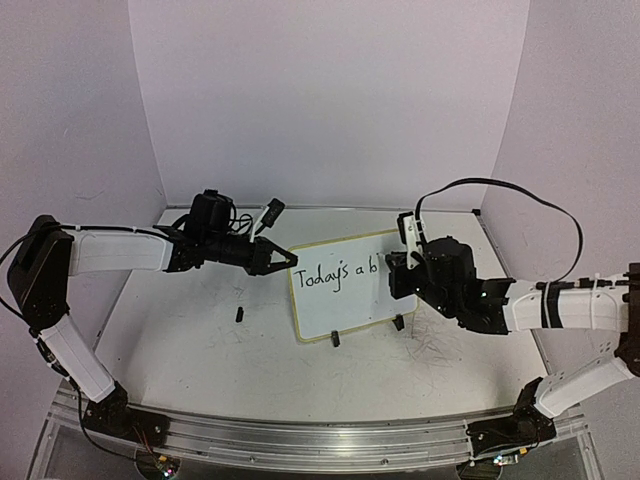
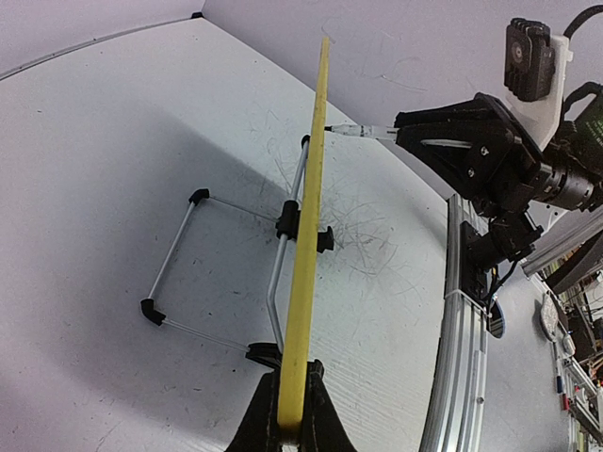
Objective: Write a sentence on the whiteboard
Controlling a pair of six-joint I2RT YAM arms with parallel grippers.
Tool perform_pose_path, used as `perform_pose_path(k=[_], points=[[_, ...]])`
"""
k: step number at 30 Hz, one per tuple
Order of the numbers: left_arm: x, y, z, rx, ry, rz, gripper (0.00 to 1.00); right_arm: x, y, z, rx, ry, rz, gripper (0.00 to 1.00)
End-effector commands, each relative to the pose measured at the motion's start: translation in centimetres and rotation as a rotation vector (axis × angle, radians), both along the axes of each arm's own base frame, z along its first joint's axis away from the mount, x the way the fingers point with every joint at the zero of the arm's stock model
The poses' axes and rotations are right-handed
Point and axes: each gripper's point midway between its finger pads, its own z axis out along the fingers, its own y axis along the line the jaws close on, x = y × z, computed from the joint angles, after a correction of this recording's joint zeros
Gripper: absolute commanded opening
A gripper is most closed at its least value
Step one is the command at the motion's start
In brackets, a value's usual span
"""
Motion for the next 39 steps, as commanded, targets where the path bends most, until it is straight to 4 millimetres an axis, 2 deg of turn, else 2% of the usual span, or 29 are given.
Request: perform_pose_path(k=[1,16,32,39], points=[[1.2,0.4,2.8,-0.026,-0.112,0.045,0.00,0.7,0.4,2.0,0.038,-0.046,-0.018,0.00],[1.2,0.5,3.1,-0.028,-0.122,0.048,0.00,-0.5,-0.3,-0.6,0.013,0.026,0.000,0.00],[1.2,0.5,3.0,-0.028,-0.121,0.047,0.00,-1.1,-0.4,-2.4,0.001,0.075,0.016,0.00],[1.2,0.5,3.0,-0.027,-0.119,0.047,0.00,-1.2,-0.7,-2.7,-0.003,0.081,0.009,0.00]])
